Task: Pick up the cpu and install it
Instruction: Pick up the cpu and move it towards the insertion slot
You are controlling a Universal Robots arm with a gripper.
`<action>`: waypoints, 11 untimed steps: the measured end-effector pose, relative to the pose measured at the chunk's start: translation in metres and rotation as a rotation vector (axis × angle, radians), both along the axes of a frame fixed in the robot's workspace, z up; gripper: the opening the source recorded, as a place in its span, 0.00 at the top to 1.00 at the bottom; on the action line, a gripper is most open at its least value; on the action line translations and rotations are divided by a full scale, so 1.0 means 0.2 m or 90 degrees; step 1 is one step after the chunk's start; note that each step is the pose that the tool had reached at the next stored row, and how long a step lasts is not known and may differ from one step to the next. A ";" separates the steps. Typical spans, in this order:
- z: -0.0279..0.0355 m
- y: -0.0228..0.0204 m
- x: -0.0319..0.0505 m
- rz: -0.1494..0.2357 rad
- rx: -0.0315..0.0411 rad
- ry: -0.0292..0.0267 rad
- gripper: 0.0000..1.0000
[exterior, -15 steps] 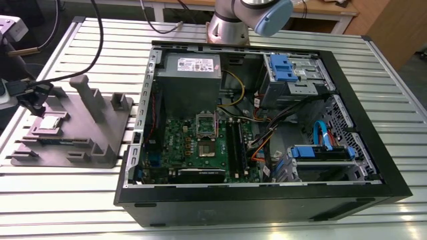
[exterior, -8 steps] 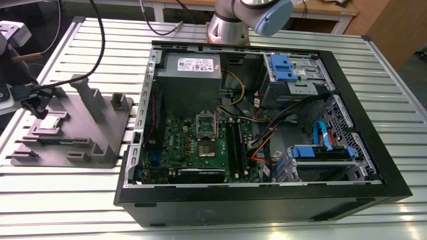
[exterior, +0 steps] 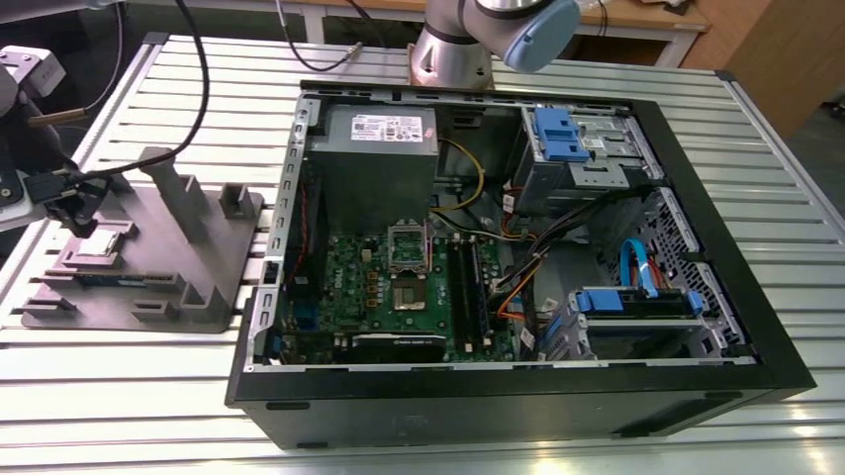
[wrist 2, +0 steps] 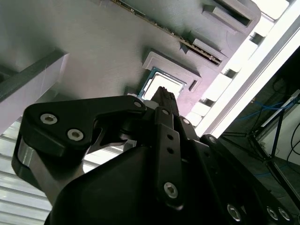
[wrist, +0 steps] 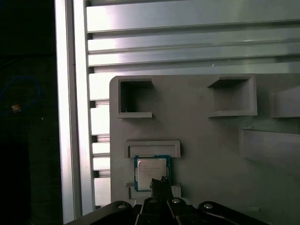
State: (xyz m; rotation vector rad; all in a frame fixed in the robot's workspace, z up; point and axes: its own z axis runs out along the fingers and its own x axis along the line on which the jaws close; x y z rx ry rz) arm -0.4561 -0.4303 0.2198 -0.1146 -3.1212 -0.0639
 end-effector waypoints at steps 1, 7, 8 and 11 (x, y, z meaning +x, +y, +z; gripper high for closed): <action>-0.007 0.000 0.000 0.000 0.0000 -0.0003 0.90; -0.019 0.000 -0.001 0.000 -0.0002 -0.0002 0.90; -0.019 0.000 -0.001 0.000 -0.0002 -0.0003 0.90; -0.028 0.000 -0.001 0.000 -0.0002 -0.0003 0.90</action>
